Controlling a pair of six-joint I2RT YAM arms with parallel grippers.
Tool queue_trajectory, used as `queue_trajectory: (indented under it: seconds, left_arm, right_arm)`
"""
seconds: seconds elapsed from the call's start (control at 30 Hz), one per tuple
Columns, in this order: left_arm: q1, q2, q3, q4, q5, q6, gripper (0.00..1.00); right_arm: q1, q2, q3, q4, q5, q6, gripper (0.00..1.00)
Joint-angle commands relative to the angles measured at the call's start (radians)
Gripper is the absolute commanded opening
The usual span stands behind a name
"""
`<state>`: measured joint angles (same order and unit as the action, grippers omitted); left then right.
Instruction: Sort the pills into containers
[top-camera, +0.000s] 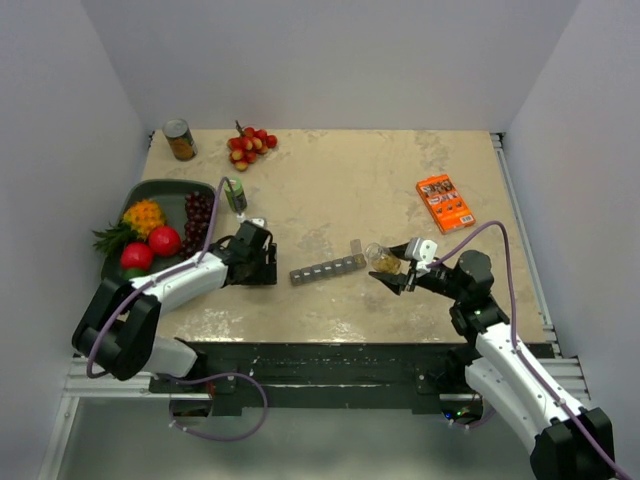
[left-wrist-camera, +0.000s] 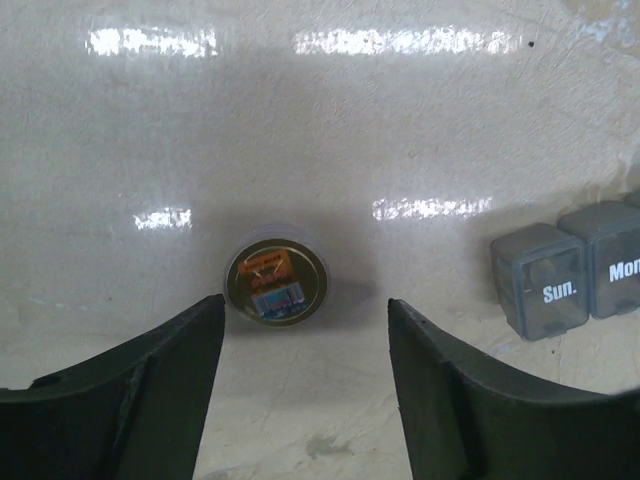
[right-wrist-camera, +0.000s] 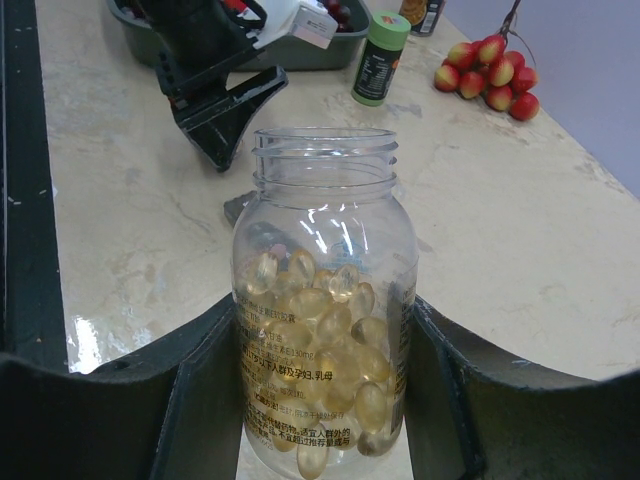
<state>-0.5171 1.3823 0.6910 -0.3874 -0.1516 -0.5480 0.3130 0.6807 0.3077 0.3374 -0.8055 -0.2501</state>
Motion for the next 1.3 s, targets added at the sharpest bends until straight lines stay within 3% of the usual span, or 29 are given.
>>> queue_trajectory:
  seconds: [0.0,0.43,0.6,0.73,0.9,1.03,1.1,1.27]
  left_arm:
    - [-0.032,0.063,0.073,-0.016,-0.1,0.014,0.69]
    - [-0.05,0.138,0.108,-0.013,-0.148,0.029,0.65]
    - [-0.049,0.161,0.116,-0.002,-0.137,0.039,0.58]
    - [-0.05,0.161,0.108,-0.001,-0.129,0.046,0.45]
    - [-0.05,0.115,0.099,-0.007,-0.102,0.069,0.15]
    - [-0.052,-0.015,0.097,-0.008,-0.01,0.124,0.03]
    - [-0.052,-0.072,0.094,-0.001,0.052,0.152,0.02]
    - [-0.057,-0.262,0.042,0.092,0.346,0.192,0.0]
  right_arm:
    - [-0.006,-0.003,-0.001,0.06,-0.021,-0.012,0.0]
    - [-0.011,-0.001,-0.002,0.061,-0.027,-0.012,0.0]
    - [-0.011,0.0,-0.001,0.057,-0.034,-0.015,0.0]
    - [-0.012,0.002,-0.001,0.052,-0.037,-0.017,0.0]
    - [-0.014,0.005,0.004,0.045,-0.038,-0.021,0.0]
    - [-0.02,0.005,0.016,0.008,-0.041,-0.037,0.0]
    - [-0.022,0.006,0.031,-0.036,-0.055,-0.058,0.0]
    - [-0.026,0.025,0.097,-0.175,-0.098,-0.126,0.0]
